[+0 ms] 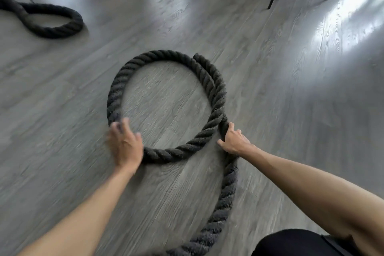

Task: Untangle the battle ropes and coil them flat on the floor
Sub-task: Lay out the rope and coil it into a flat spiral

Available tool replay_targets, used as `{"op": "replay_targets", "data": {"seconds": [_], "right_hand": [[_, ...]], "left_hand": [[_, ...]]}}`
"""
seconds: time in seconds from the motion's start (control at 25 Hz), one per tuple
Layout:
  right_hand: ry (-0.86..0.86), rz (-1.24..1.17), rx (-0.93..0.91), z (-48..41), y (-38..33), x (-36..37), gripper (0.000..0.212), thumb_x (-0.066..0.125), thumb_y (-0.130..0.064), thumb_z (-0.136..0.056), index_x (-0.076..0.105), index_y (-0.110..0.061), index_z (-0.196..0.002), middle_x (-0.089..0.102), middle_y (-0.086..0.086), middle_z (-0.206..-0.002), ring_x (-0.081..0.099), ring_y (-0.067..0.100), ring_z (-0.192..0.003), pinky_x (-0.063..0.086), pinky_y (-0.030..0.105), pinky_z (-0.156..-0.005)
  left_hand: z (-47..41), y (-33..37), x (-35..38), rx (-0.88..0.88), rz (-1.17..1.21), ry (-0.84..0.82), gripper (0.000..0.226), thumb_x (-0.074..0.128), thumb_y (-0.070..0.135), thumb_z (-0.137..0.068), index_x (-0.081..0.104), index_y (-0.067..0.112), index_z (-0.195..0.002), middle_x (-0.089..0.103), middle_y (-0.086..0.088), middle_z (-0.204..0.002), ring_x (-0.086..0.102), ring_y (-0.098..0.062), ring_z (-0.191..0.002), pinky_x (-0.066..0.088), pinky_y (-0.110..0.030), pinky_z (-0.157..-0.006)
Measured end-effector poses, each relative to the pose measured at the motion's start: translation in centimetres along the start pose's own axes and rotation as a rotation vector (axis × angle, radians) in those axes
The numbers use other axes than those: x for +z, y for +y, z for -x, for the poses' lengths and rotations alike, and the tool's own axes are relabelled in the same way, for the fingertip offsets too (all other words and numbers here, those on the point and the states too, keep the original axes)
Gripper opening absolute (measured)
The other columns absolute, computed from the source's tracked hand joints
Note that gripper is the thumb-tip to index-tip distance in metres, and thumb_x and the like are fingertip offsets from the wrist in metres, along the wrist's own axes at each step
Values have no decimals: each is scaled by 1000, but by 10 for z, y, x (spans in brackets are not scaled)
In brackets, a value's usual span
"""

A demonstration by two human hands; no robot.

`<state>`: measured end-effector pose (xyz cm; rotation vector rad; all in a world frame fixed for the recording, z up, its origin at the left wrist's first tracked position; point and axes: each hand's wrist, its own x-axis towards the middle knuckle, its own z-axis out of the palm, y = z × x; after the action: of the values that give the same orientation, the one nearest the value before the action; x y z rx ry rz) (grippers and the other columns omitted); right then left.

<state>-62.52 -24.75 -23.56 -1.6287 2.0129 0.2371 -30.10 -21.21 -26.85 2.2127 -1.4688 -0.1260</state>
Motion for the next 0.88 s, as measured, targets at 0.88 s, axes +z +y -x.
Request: {"op": "replay_targets", "data": {"seconds": [0.88], "right_hand": [[19, 175, 365, 64, 177, -4, 98, 64, -31, -91, -4, -12, -158, 34, 30, -146, 44, 47, -130, 40, 48, -105]], "left_hand": [[-18, -30, -2, 19, -412, -327, 35, 49, 12, -93, 57, 7, -127, 39, -28, -138, 31, -46, -131, 18, -66, -110]]}}
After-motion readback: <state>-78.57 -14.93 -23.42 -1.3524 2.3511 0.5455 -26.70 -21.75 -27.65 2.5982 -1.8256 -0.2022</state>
